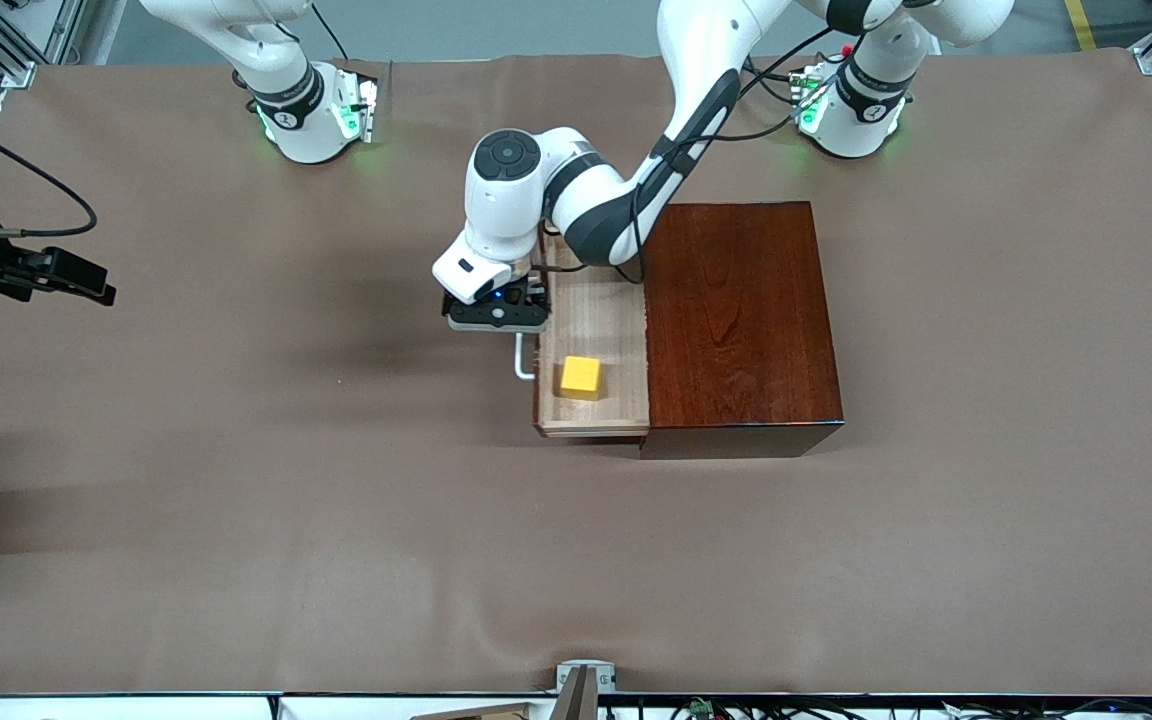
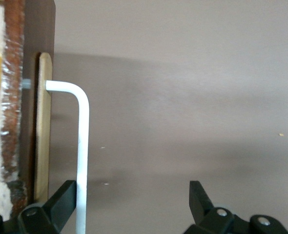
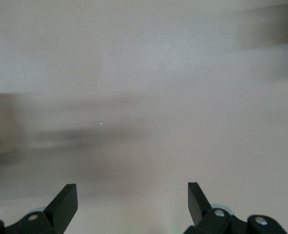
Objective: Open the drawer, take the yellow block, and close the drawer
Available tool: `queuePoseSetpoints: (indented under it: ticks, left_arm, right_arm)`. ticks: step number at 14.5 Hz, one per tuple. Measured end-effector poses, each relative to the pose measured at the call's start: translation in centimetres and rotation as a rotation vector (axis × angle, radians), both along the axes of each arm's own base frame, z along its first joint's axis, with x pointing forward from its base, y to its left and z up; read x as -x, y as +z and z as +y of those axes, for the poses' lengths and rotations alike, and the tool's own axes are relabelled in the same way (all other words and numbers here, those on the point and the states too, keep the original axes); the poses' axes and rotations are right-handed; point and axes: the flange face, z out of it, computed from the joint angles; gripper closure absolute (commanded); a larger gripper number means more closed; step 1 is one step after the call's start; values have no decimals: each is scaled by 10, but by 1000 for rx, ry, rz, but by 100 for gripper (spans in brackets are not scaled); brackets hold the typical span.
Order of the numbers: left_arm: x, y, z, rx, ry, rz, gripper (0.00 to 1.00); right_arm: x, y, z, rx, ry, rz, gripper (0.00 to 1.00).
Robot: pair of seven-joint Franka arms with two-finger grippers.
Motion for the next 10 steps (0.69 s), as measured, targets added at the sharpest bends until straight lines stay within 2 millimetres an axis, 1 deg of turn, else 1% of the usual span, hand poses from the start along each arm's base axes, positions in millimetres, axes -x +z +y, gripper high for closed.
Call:
queuePoseSetpoints:
  ticks: [3, 5, 7, 9, 10]
  left_arm:
    - [-2, 4, -1, 16, 7, -9, 0]
    - [-5, 13, -4, 44, 9, -28, 0]
    - [-8, 30, -6, 73, 16, -47, 0]
    - [-15, 54, -3, 102, 27, -67, 0]
    - [-21, 68, 1, 117, 39, -78, 0]
  right_arm:
    - [0, 0, 0, 0, 0, 0, 0]
    - [0, 0, 0, 0, 0, 0, 0]
    - [0, 0, 0, 0, 0, 0, 0]
    - [0, 0, 0, 0, 0, -1, 0]
    - [0, 0, 0, 0, -1, -1, 0]
